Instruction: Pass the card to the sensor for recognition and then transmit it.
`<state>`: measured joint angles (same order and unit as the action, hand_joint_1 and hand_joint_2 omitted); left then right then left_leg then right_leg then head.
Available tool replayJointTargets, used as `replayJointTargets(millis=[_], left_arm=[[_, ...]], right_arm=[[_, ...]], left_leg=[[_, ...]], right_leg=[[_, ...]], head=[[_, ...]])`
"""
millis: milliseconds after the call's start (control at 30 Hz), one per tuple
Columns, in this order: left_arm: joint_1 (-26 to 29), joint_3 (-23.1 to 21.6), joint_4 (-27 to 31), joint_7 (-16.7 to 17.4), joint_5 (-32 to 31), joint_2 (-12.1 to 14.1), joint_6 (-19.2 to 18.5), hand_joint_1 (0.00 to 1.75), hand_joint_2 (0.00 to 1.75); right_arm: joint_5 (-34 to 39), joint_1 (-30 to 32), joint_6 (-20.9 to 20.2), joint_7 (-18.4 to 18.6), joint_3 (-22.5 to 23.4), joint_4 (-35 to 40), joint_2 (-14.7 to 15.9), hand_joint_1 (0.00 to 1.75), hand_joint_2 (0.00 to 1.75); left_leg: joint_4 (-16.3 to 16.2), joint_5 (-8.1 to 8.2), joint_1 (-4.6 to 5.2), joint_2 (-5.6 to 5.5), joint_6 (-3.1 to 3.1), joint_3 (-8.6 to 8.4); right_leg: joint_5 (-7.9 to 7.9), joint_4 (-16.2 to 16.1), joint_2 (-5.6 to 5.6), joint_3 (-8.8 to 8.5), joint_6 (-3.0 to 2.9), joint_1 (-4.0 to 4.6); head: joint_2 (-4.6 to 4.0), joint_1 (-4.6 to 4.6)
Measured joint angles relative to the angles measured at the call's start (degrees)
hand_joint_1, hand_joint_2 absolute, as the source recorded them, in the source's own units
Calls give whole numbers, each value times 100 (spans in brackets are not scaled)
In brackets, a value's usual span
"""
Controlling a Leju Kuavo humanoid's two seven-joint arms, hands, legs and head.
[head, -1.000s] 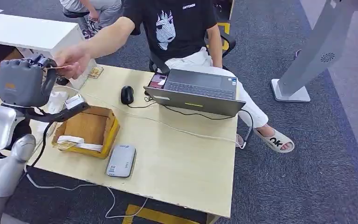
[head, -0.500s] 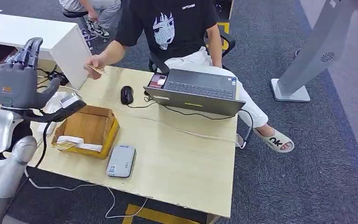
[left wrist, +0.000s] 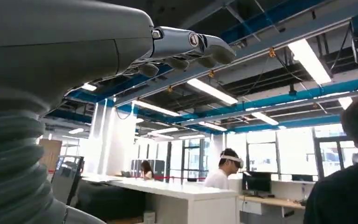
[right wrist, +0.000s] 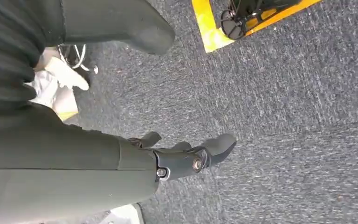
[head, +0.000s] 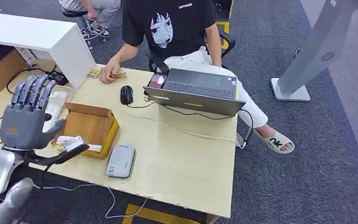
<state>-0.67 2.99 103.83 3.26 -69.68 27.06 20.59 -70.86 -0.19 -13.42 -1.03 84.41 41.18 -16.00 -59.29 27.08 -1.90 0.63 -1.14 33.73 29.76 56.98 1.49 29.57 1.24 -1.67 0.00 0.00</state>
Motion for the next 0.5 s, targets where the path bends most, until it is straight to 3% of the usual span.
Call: replayJointTargets(millis=[267, 500], left_arm=[[1294, 497, 740, 81, -65, 0, -153, 0, 175], [1697, 774, 984, 127, -32, 2, -380, 0, 175]], right_arm=[[31, -1, -42, -15, 105, 26, 0, 0, 175], [51, -13, -68, -50, 157, 52, 0, 0, 175]], left_leg=[[2, 2, 0, -1, 2, 1], [2, 2, 0, -5, 3, 0]], right_leg=[[3, -1, 5, 11, 0, 0], [1, 0, 9, -1, -1, 0]], head=[[0, -4], [0, -2]])
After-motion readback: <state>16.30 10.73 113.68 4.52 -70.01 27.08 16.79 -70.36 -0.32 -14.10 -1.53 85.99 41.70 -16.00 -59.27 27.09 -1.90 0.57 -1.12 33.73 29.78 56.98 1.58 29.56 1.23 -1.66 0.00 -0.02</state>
